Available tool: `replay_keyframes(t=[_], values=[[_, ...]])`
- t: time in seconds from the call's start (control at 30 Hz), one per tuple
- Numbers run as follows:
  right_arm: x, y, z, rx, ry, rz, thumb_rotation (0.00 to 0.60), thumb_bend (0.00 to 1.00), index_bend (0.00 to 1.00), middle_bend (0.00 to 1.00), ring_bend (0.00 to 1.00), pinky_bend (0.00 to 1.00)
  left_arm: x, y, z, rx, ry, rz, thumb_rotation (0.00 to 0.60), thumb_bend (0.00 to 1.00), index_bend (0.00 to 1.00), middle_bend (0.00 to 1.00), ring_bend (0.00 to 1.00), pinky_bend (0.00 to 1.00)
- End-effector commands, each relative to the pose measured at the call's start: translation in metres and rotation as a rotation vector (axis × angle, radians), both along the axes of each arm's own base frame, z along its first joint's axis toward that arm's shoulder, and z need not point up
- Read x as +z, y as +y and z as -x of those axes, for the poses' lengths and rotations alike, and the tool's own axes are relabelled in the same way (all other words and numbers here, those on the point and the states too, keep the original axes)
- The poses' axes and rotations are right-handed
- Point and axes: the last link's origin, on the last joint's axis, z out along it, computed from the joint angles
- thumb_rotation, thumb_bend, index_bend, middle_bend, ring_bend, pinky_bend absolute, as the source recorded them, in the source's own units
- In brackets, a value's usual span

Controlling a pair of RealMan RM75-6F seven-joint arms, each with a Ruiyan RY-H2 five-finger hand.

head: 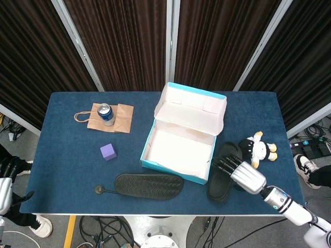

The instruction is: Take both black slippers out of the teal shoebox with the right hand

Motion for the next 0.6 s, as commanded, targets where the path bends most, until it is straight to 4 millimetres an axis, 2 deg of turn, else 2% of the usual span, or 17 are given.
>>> replay_keyframes(t=[0.03,0.17,0.23,0.27,0.3,0.37,0.4,0.47,0.53,0.6], values=[[0.018,0.004,0.008,-0.08,0.109,0.025,0.6,0.0,0.0,0.0,0.0,0.0,-0.001,0.001,0.0,-0.005,-0.002,0.0,0.6,0.0,0.16,0.09,0.01,0.05],[0.032,0.008,0.004,-0.17,0.08,0.045,0.6,0.0,0.0,0.0,0.0,0.0,-0.002,0.002,0.0,-0.011,-0.007,0.002,0.6,0.0,0.16,0.09,0.01,0.05],[0.042,0.009,-0.004,-0.228,-0.033,0.102,0.6,0.0,0.0,0.01,0.0,0.0,-0.003,0.003,0.0,-0.012,-0.01,0.004,0.6,0.0,0.16,0.09,0.01,0.05],[0.046,0.01,-0.007,-0.255,-0.095,0.135,0.6,0.01,0.01,0.06,0.01,0.04,-0.003,0.003,0.0,-0.012,-0.011,0.005,0.6,0.0,0.16,0.09,0.01,0.05],[0.052,0.012,-0.009,-0.291,-0.162,0.182,0.6,0.02,0.03,0.1,0.03,0.06,-0.004,0.004,0.001,-0.013,-0.014,0.007,0.6,0.0,0.16,0.09,0.01,0.05],[0.062,0.016,-0.008,-0.349,-0.244,0.268,0.6,0.1,0.15,0.2,0.09,0.17,-0.006,0.005,0.002,-0.012,-0.019,0.009,0.6,0.0,0.16,0.09,0.01,0.05],[0.066,0.019,-0.007,-0.371,-0.26,0.301,0.6,0.13,0.19,0.21,0.11,0.19,-0.006,0.005,0.002,-0.012,-0.021,0.011,0.6,0.0,0.16,0.09,0.01,0.05],[0.072,0.026,-0.004,-0.412,-0.283,0.355,0.6,0.16,0.22,0.2,0.12,0.21,-0.008,0.006,0.003,-0.014,-0.024,0.012,0.6,0.0,0.16,0.09,0.01,0.05],[0.078,0.038,0.001,-0.461,-0.294,0.387,0.6,0.16,0.2,0.18,0.11,0.2,-0.009,0.007,0.004,-0.018,-0.026,0.012,0.6,0.0,0.16,0.09,0.01,0.05],[0.081,0.051,0.005,-0.503,-0.307,0.404,0.6,0.16,0.1,0.12,0.04,0.16,-0.011,0.008,0.004,-0.02,-0.028,0.012,0.6,0.0,0.16,0.09,0.01,0.05]])
